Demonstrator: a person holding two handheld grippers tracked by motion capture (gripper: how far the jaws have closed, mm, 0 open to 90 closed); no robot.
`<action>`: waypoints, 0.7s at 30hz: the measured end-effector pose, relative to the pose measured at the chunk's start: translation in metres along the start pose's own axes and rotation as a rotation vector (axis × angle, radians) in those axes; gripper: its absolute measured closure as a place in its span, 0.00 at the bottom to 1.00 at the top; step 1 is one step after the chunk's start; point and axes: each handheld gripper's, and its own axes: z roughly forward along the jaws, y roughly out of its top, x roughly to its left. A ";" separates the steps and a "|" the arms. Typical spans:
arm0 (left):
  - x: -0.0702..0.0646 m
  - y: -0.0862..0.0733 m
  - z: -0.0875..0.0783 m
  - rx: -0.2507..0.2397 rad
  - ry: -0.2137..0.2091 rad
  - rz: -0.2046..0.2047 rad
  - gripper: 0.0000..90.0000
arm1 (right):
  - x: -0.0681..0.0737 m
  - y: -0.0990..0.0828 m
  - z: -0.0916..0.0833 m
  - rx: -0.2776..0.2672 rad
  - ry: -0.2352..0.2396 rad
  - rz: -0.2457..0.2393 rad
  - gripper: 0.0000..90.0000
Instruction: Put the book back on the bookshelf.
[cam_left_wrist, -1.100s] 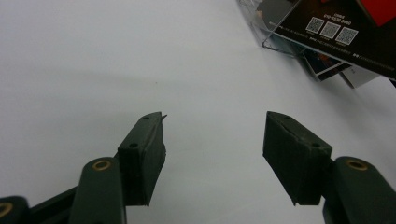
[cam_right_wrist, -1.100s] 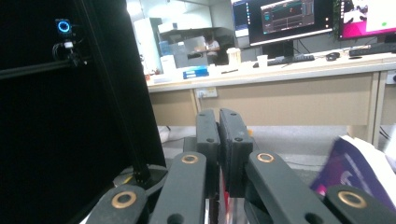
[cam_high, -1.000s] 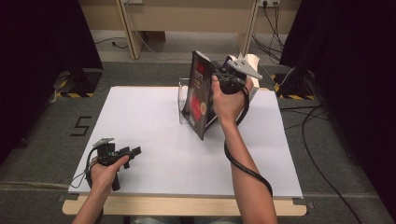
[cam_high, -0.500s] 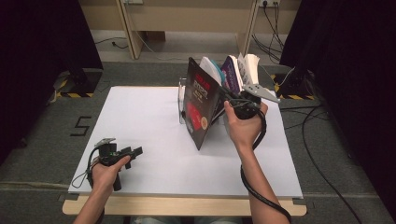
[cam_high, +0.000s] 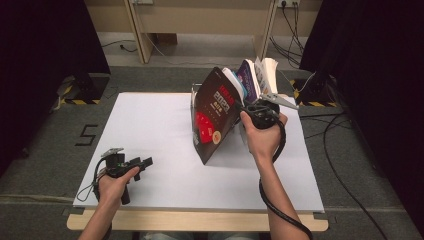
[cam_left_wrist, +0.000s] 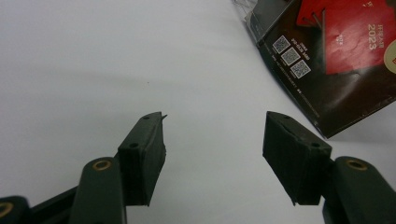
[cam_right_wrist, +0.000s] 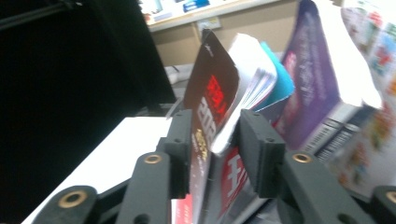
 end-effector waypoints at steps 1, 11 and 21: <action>0.000 0.000 0.000 0.000 0.000 0.000 0.42 | -0.001 0.000 0.000 0.006 -0.016 0.008 0.67; -0.002 0.000 0.002 0.004 -0.005 0.005 0.42 | -0.013 -0.007 0.008 0.091 -0.073 0.037 0.65; -0.004 0.000 0.002 0.005 -0.008 0.009 0.43 | -0.018 0.004 0.022 0.192 -0.082 0.069 0.88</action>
